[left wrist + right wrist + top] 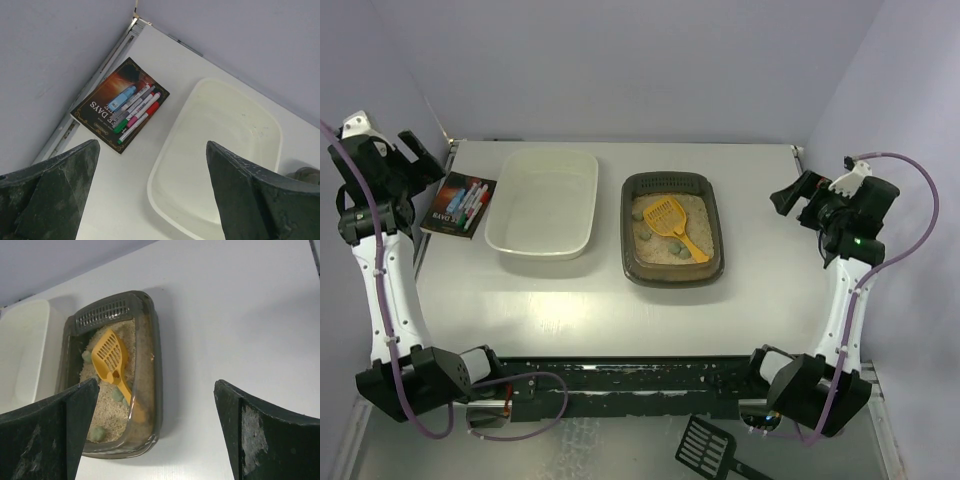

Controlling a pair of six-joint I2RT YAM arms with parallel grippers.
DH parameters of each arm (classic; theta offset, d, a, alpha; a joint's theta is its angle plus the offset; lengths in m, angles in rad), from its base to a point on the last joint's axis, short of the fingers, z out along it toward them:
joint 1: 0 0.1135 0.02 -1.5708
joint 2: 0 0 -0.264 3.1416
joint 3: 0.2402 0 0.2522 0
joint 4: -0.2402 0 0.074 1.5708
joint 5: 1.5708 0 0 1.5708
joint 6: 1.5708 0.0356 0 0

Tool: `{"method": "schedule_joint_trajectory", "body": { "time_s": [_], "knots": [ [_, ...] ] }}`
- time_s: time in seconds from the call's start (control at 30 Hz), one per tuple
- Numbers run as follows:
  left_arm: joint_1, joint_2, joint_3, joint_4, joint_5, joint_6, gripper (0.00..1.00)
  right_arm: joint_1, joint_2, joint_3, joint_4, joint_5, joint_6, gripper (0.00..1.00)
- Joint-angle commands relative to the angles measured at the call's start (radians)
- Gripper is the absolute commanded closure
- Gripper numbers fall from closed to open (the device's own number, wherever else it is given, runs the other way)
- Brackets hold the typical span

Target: Clean the litter box

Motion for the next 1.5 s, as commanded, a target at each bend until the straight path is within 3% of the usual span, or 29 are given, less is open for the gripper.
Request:
{"method": "schedule_joint_trajectory", "body": {
  "time_s": [0.0,0.17,0.43,0.6,0.63,0.73,0.8,0.83,0.9,0.97,1.13,1.27,1.47],
  "knots": [
    [0.055,-0.021,-0.010,0.031,0.088,-0.037,0.01,-0.026,-0.030,0.001,0.007,-0.065,0.049,0.00],
    [0.080,-0.022,-0.005,0.026,0.112,-0.045,0.01,-0.074,-0.016,-0.009,0.047,-0.176,0.073,0.00],
    [0.091,-0.001,-0.010,0.031,0.125,-0.048,0.01,-0.080,-0.008,-0.039,0.070,-0.203,0.052,0.00],
    [0.092,0.036,0.014,0.017,0.119,-0.034,0.01,-0.046,0.063,0.041,0.021,-0.354,-0.115,0.00],
    [0.091,0.048,0.030,0.004,0.112,-0.027,0.01,0.020,0.104,0.130,-0.069,-0.269,-0.177,0.00],
    [0.091,0.082,0.072,-0.026,0.098,-0.012,0.01,0.390,0.273,0.452,-0.335,0.147,-0.391,0.00],
    [0.090,0.090,0.080,-0.027,0.098,-0.004,0.01,0.512,0.355,0.573,-0.427,0.213,-0.473,0.00],
    [0.090,0.093,0.083,-0.029,0.099,-0.001,0.01,0.547,0.392,0.609,-0.454,0.239,-0.490,0.04],
    [0.089,0.097,0.096,-0.037,0.101,0.014,0.01,0.644,0.465,0.654,-0.501,0.363,-0.547,0.24],
    [0.081,0.108,0.125,-0.058,0.121,0.033,0.01,0.744,0.502,0.637,-0.494,0.507,-0.595,0.31],
    [-0.107,0.211,0.276,-0.173,0.087,0.161,0.01,0.909,0.508,0.457,-0.377,0.767,-0.644,0.29],
    [-0.315,0.309,0.362,-0.248,0.004,0.230,0.01,0.930,0.527,0.398,-0.382,0.758,-0.631,0.28],
    [-0.367,0.377,0.353,-0.225,0.059,0.194,0.01,0.937,0.548,0.316,-0.352,0.747,-0.602,0.32]
  ]
}}
